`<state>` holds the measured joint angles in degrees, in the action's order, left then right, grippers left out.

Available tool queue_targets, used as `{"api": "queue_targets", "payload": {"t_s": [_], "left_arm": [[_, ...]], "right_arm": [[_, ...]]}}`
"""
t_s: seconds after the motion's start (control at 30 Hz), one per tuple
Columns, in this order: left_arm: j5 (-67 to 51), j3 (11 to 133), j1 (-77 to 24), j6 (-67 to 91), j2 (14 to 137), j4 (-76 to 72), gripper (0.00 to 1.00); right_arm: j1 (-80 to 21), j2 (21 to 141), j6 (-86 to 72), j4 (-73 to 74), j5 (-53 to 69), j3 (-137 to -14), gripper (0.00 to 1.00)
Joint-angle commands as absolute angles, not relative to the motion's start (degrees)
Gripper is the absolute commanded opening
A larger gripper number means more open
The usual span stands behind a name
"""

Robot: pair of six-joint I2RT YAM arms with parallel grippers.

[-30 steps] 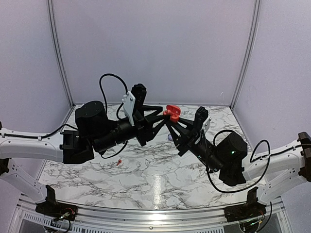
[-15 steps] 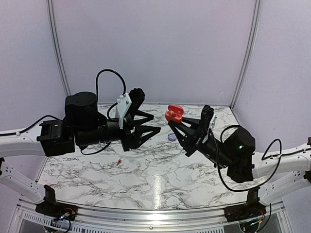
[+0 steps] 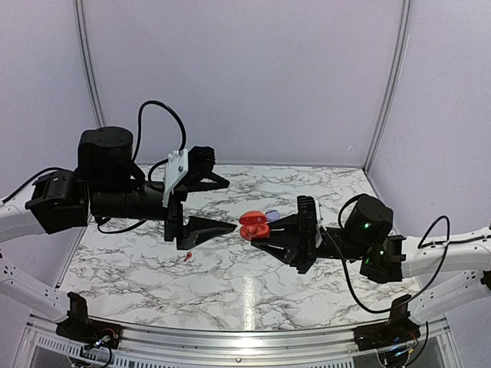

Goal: Insert the wireless bluetooth earbuds into the charging case
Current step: Adjust the right earbud in the right side groove of the charging case.

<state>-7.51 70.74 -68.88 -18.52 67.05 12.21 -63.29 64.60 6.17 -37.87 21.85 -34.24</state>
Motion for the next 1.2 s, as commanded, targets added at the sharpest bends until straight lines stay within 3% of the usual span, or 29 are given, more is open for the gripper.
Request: {"api": "queue_targets", "payload": {"t_s": [0.0,0.3,1.17], "left_arm": [[-12.3,72.5,-68.6,-20.1,67.5,17.3,0.85],[-15.8,74.5,-68.6,-19.6,70.8,19.3,0.82],[-11.0,76.5,-68.6,-19.0,74.9,19.1,0.72]], "right_arm": [[-62.6,64.5,6.2,-34.1,29.3,-38.2,0.00],[-62.5,66.3,6.5,-31.0,31.8,-40.2,0.00],[-62.6,68.3,6.0,-31.3,33.9,-41.2,0.00]]}}
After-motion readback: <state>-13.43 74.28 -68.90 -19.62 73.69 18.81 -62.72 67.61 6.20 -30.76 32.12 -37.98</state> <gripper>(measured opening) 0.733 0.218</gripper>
